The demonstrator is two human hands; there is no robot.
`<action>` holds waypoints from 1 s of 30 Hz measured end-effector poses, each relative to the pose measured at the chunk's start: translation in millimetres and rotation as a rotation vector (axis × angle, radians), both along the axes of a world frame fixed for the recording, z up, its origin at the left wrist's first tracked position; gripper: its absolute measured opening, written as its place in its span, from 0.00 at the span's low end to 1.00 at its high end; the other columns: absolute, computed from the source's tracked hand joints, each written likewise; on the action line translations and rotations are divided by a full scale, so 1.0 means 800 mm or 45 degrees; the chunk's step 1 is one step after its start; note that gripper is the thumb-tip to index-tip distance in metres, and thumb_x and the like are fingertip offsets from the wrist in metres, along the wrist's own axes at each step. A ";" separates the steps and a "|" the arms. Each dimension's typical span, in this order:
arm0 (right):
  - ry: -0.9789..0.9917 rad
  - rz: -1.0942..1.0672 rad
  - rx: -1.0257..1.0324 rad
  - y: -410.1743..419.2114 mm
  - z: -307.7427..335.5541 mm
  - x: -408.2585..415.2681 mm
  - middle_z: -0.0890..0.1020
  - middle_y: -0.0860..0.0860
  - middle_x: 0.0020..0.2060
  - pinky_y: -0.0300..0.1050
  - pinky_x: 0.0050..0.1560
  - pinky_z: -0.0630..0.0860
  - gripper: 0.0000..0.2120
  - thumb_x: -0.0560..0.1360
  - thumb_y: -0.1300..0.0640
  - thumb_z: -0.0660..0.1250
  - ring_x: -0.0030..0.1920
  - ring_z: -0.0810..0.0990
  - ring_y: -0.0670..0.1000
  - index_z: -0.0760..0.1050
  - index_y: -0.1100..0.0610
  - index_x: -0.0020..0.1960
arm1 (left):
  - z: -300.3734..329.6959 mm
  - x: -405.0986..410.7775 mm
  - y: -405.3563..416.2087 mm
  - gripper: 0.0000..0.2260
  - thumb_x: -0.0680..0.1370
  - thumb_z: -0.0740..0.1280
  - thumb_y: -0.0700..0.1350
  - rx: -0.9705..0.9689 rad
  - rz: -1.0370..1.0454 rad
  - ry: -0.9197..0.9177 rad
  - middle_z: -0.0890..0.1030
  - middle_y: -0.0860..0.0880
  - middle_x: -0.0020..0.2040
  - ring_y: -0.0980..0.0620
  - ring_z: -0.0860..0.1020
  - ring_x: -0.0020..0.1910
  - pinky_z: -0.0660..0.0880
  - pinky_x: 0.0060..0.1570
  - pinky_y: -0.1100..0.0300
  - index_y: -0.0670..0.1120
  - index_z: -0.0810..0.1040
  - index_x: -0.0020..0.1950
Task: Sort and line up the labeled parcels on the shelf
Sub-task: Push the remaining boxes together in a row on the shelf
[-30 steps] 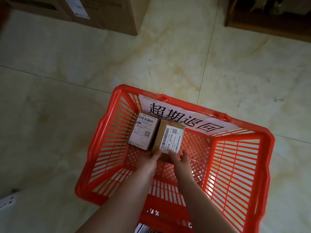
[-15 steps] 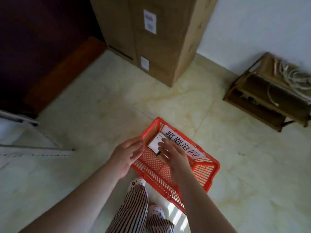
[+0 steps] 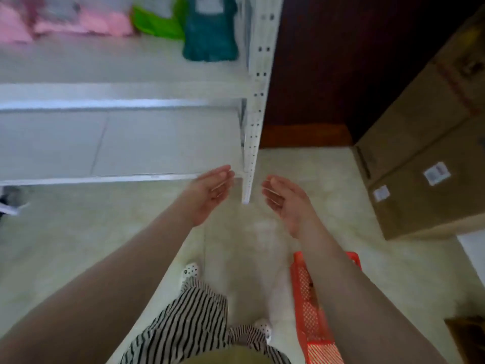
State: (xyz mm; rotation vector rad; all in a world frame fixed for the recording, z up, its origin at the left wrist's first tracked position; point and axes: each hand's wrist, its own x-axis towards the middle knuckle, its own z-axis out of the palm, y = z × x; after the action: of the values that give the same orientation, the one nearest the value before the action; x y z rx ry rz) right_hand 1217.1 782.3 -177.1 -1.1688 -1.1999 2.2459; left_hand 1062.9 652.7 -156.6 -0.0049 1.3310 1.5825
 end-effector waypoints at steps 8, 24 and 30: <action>0.127 0.294 0.086 -0.136 0.085 -0.267 0.86 0.50 0.47 0.43 0.55 0.78 0.07 0.78 0.54 0.68 0.46 0.83 0.48 0.81 0.54 0.54 | 0.060 -0.209 -0.163 0.08 0.79 0.64 0.42 0.201 0.402 0.015 0.82 0.52 0.52 0.54 0.79 0.54 0.74 0.53 0.62 0.49 0.79 0.56; 0.127 0.303 0.009 -0.363 0.193 -0.734 0.82 0.53 0.47 0.42 0.47 0.77 0.06 0.76 0.54 0.71 0.46 0.80 0.51 0.78 0.55 0.51 | 0.185 -0.612 -0.363 0.12 0.76 0.70 0.44 0.181 0.798 0.150 0.81 0.48 0.49 0.52 0.78 0.50 0.75 0.56 0.60 0.44 0.79 0.58; 0.057 0.264 0.147 -0.360 0.192 -0.842 0.78 0.51 0.50 0.45 0.63 0.74 0.17 0.75 0.51 0.72 0.51 0.76 0.51 0.75 0.56 0.60 | 0.181 -0.701 -0.359 0.14 0.74 0.73 0.47 0.053 0.817 0.185 0.79 0.47 0.54 0.50 0.77 0.56 0.74 0.61 0.55 0.45 0.78 0.56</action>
State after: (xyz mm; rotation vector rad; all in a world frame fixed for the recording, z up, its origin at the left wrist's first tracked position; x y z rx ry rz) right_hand 543.2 494.2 -23.8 -0.9859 -1.4715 2.2996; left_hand 502.1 365.5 -11.4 -0.3258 1.4956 2.1784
